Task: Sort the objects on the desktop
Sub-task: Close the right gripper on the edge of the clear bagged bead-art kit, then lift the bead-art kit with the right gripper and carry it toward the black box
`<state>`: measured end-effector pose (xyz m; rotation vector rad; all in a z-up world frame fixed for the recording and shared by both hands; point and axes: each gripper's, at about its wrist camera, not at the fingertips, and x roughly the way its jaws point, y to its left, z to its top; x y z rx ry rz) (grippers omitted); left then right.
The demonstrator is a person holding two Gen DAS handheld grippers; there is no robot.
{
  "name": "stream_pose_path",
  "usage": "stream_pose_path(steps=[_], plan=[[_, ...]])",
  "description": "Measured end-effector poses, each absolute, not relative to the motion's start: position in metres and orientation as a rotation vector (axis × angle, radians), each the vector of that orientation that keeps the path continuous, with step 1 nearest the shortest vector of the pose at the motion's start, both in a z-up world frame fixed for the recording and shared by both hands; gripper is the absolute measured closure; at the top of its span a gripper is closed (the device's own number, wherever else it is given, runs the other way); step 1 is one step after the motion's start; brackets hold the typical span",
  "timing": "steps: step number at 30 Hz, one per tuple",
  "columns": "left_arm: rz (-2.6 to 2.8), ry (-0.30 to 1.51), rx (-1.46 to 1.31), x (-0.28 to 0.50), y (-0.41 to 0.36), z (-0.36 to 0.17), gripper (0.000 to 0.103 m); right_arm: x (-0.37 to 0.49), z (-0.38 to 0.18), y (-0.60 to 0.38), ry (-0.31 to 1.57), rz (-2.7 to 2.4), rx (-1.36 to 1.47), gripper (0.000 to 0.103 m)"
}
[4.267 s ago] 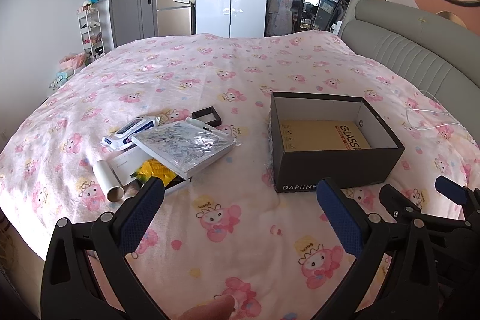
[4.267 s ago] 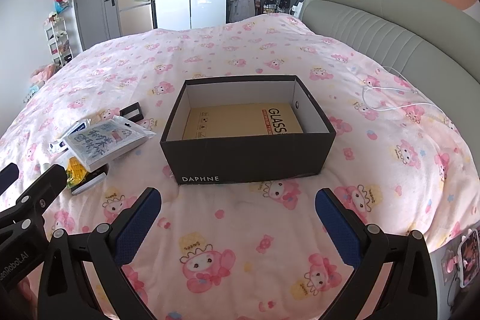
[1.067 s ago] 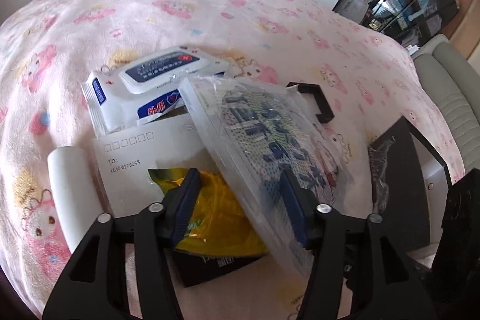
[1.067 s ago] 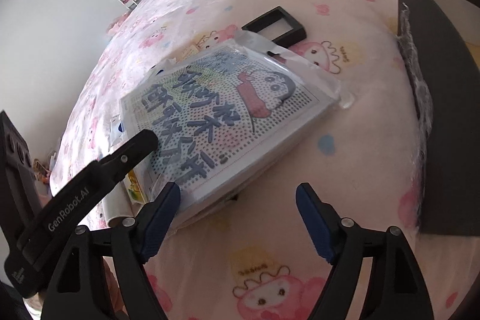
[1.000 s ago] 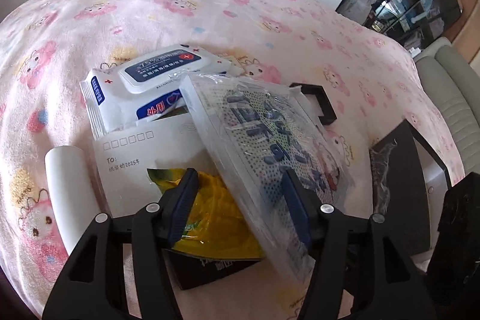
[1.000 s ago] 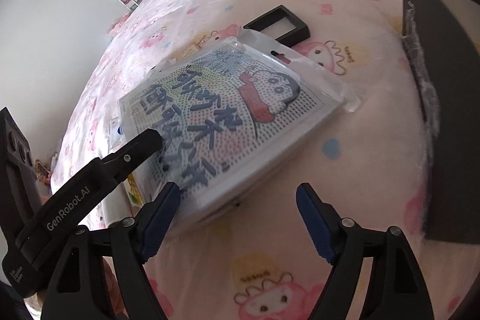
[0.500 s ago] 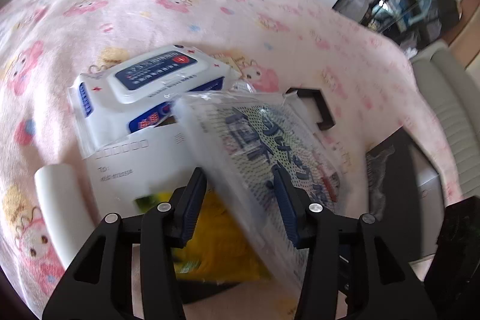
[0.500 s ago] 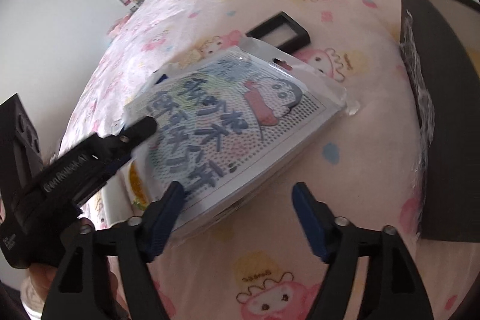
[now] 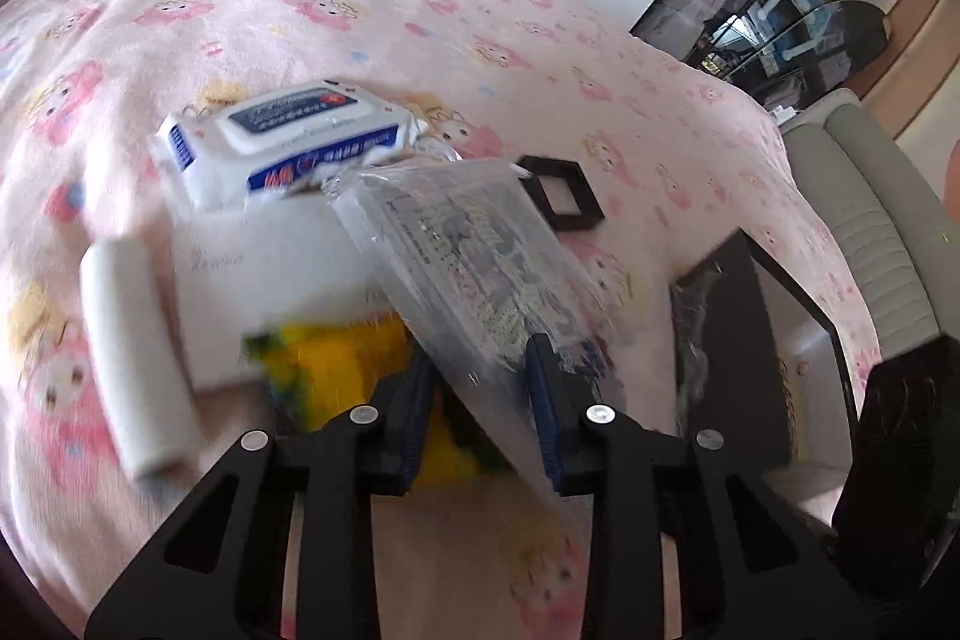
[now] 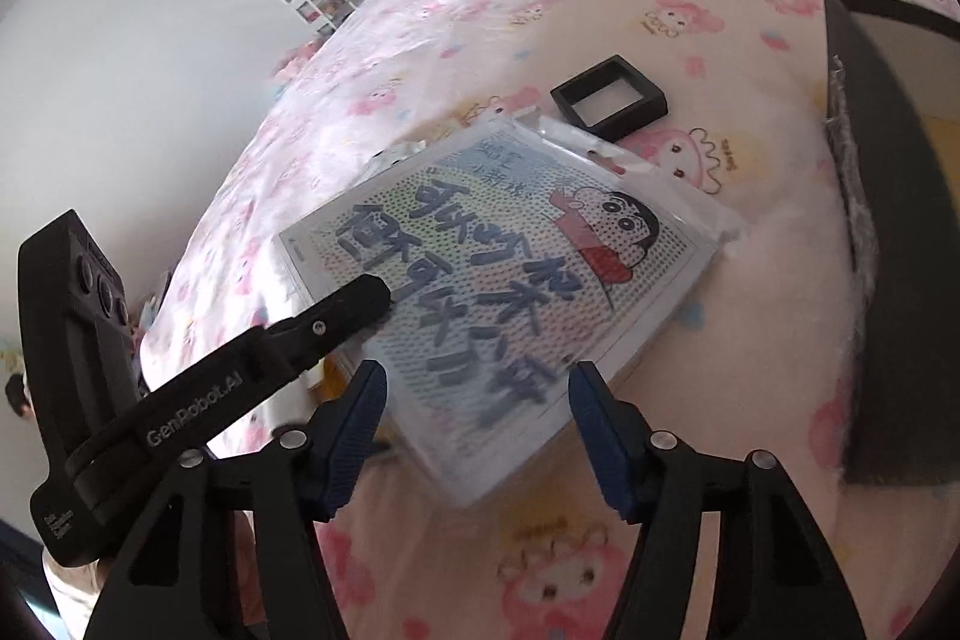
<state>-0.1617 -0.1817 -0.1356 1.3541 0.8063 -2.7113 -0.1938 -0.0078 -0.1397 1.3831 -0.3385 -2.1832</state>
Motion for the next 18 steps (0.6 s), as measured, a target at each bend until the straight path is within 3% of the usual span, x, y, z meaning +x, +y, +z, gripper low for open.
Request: stream_pose_path(steps=[5,9,18], plan=[[-2.687,0.858,1.433,-0.123,-0.165,-0.143,0.074,-0.174,-0.142,0.012,-0.308,-2.229,1.438,0.042],[-2.643,0.860,1.463,-0.110,-0.167,-0.146,0.068,-0.170,-0.157,0.029,-0.370,-2.211,1.516,0.041],[-2.633,0.616,1.204,-0.116,-0.198,-0.122,0.060,-0.178,-0.184,0.036,-0.488,-2.127,1.599,0.037]])
